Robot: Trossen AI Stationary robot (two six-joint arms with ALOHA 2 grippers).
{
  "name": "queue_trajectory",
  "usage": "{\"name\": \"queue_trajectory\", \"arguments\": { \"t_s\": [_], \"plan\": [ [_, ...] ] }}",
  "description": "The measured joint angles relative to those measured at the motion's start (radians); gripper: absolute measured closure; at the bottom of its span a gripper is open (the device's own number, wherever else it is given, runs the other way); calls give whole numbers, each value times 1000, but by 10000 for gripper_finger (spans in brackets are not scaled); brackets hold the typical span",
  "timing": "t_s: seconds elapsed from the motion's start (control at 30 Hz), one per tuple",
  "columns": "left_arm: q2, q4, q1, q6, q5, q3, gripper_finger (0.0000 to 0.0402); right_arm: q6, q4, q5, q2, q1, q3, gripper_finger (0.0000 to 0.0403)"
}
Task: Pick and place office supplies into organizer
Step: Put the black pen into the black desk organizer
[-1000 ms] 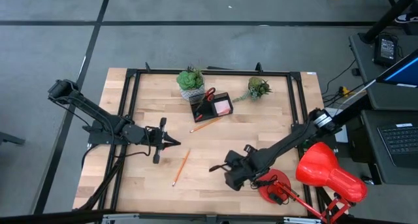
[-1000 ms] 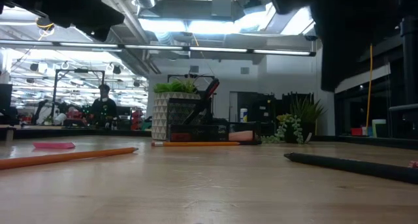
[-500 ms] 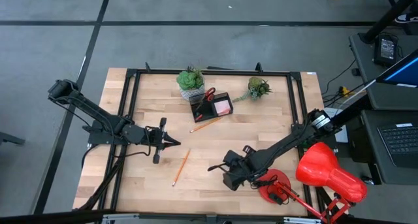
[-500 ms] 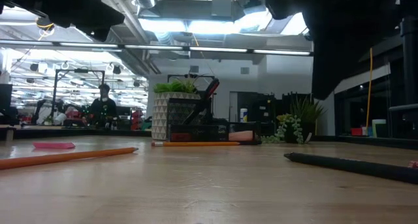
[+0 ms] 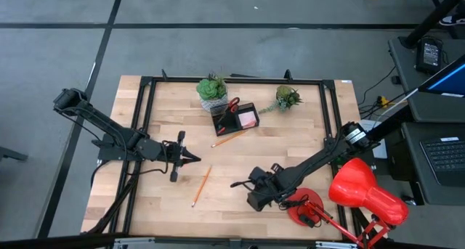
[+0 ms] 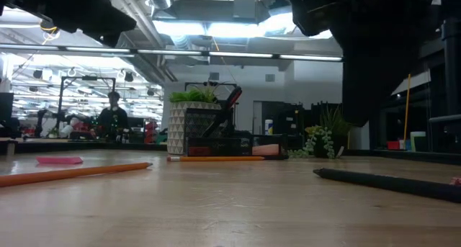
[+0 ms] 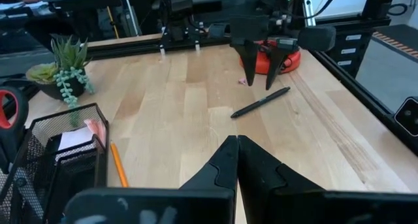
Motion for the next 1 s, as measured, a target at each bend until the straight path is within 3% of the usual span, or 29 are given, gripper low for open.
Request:
{"name": "queue_trajectory", "arguments": {
  "t_s": [0.5, 1.0],
  "plan": [
    [0, -5, 0, -4, 0, 0, 399, 22, 49, -16, 0, 0, -49, 249],
    [0, -12, 0, 1, -1, 0, 397, 63, 45, -42, 116, -9, -43, 249]
  ]
}}
